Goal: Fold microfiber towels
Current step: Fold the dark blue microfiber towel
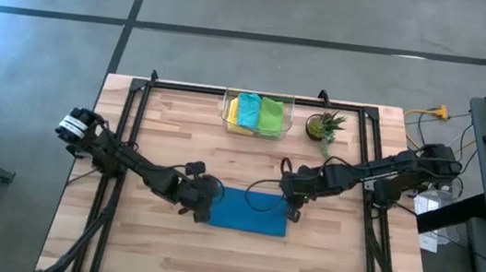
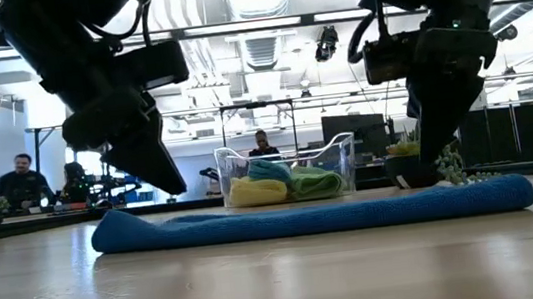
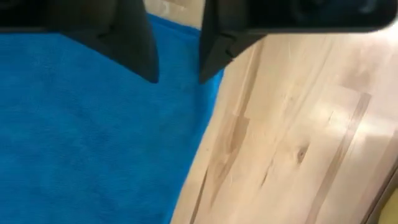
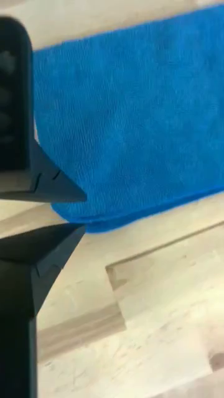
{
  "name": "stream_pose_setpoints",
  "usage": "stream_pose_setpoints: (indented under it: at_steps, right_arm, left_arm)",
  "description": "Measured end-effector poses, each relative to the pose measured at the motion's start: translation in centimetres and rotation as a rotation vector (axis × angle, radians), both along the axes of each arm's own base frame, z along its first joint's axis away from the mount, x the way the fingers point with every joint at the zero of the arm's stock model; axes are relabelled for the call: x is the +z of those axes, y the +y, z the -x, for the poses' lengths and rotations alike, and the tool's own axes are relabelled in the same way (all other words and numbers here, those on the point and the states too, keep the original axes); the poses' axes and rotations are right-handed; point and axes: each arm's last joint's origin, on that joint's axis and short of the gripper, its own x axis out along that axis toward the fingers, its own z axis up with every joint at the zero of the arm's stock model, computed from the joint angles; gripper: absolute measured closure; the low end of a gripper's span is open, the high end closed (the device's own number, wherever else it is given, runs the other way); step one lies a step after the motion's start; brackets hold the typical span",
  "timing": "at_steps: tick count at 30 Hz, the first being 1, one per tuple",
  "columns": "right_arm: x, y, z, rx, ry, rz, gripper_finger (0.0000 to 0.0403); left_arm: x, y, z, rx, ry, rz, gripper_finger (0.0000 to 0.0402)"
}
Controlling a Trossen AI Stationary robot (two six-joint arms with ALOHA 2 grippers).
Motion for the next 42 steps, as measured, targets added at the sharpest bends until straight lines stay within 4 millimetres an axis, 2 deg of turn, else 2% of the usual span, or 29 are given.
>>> stream_pose_setpoints:
  at_steps: [7, 12, 19, 27, 31, 35, 39, 42]
  right_arm:
    - [1.0, -0.7, 0.2, -0.029, -0.041, -0.003, 0.0294]
    - [2.8, 0.7, 0.5, 0.001, -0.163, -0.047, 0.0279]
    - [3.2, 5.1, 0.2, 0.063, -0.342, -0.157, 0.0286]
    - [0.4, 9.0, -0.1, 0.046, -0.296, -0.217, 0.0306]
    - [-0.9, 10.4, 0.2, 0.043, -0.251, -0.226, 0.0310]
    - [-1.6, 11.3, 0.2, 0.031, -0.250, -0.231, 0.0310]
    - [-2.2, 11.7, -0.3, -0.025, -0.291, -0.244, 0.0312]
    - [-2.6, 12.0, -1.0, -0.047, -0.321, -0.277, 0.0312]
  left_arm:
    - [0.8, 0.7, 0.4, 0.057, -0.005, 0.006, 0.0213]
    - [1.2, 0.3, 0.5, 0.005, -0.002, 0.123, 0.0193]
    - [-0.4, -0.7, -0.1, -0.091, 0.068, 0.277, 0.0211]
    - [-1.9, -1.8, -0.3, -0.106, 0.143, 0.402, 0.0238]
    - [-1.6, -2.0, 0.0, -0.078, 0.162, 0.430, 0.0248]
    - [-0.5, -2.0, 0.2, -0.067, 0.142, 0.416, 0.0266]
    - [1.0, -1.9, 0.0, -0.086, 0.075, 0.379, 0.0286]
    - [1.3, -1.7, 0.0, -0.092, 0.052, 0.363, 0.0301]
